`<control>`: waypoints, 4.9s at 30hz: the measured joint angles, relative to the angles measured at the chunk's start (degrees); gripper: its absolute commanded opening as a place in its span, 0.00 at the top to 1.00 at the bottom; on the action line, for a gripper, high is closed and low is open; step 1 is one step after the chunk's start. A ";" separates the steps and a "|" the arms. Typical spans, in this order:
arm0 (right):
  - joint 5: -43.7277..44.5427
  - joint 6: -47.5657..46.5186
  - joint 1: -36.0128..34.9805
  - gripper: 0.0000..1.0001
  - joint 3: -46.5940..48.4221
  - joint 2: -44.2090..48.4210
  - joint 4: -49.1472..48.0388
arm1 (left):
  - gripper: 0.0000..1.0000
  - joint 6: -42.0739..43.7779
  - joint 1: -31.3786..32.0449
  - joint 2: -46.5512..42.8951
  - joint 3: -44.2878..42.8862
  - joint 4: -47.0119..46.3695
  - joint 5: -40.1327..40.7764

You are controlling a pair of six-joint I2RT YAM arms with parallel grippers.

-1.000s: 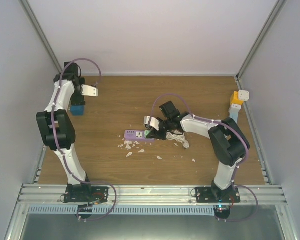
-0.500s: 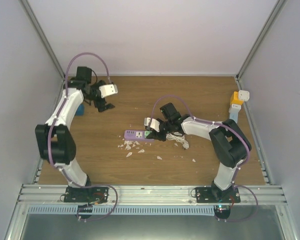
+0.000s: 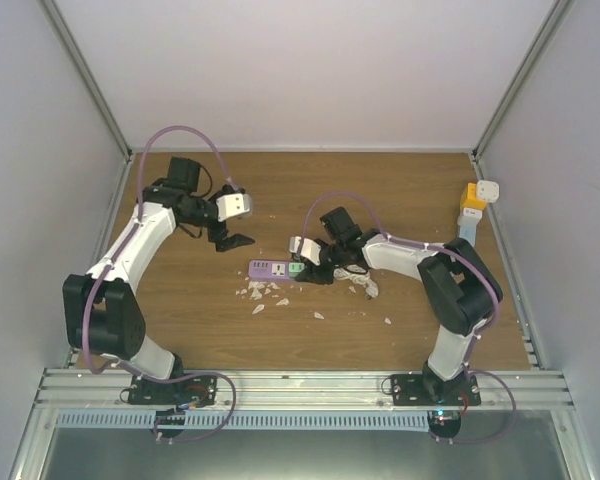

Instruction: Pull the plug off the socket

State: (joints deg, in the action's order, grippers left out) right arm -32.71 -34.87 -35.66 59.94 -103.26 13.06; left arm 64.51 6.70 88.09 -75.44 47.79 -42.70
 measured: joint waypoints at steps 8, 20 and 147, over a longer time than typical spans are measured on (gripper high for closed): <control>2.08 0.76 0.50 0.21 -0.83 1.40 4.17 | 0.05 0.00 4.48 -0.46 6.01 -3.32 -1.68; 2.71 -1.90 5.75 0.23 -5.90 7.39 5.62 | 0.24 0.20 12.96 -0.61 12.74 -9.40 -1.99; -2.01 8.68 2.56 0.15 -10.45 -3.69 -24.28 | 0.77 2.80 -16.37 -1.33 17.62 -15.23 25.24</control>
State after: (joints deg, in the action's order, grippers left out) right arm -34.72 -26.20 -33.10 49.50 -106.96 -11.22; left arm 67.31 -9.67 86.76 -57.82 32.56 -17.45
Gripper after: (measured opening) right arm 0.792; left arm 0.278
